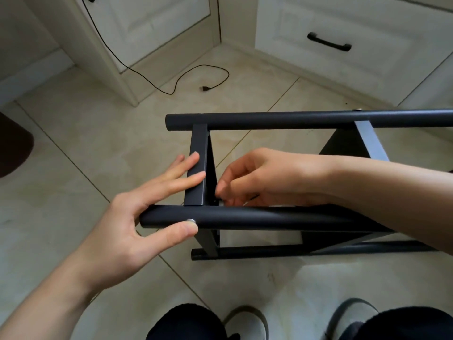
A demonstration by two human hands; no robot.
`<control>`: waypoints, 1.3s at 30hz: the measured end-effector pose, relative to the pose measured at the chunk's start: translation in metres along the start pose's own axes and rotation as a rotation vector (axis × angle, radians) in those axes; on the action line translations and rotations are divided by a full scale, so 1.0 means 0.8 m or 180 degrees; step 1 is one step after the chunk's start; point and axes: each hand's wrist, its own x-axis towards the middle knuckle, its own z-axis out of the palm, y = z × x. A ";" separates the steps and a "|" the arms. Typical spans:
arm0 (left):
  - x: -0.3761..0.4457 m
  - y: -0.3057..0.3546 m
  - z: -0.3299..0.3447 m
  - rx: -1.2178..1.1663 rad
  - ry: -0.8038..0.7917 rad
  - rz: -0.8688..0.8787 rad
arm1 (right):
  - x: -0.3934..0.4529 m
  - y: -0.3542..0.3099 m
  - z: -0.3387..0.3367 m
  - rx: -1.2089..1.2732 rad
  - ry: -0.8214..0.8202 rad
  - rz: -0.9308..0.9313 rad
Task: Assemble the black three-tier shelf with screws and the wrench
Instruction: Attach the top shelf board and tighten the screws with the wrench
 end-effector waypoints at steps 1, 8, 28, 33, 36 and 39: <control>0.000 -0.001 0.000 -0.0023 0.0005 0.0020 | 0.003 -0.001 0.001 0.0094 -0.0084 0.0028; 0.002 -0.005 0.004 0.0131 0.0063 0.0223 | 0.018 -0.011 0.009 0.0589 -0.0605 0.0307; 0.000 -0.015 0.012 0.0071 0.0158 0.0367 | 0.033 -0.005 0.013 0.0450 -0.0628 0.0500; -0.002 -0.014 0.012 -0.0015 0.0138 0.0346 | 0.037 -0.002 0.018 0.0415 -0.0606 0.0594; -0.003 -0.014 0.013 -0.0034 0.0133 0.0353 | 0.039 0.000 0.020 0.0379 -0.0640 0.0624; -0.005 -0.016 0.014 -0.0050 0.0136 0.0351 | 0.037 0.000 0.016 0.0427 -0.0722 0.0641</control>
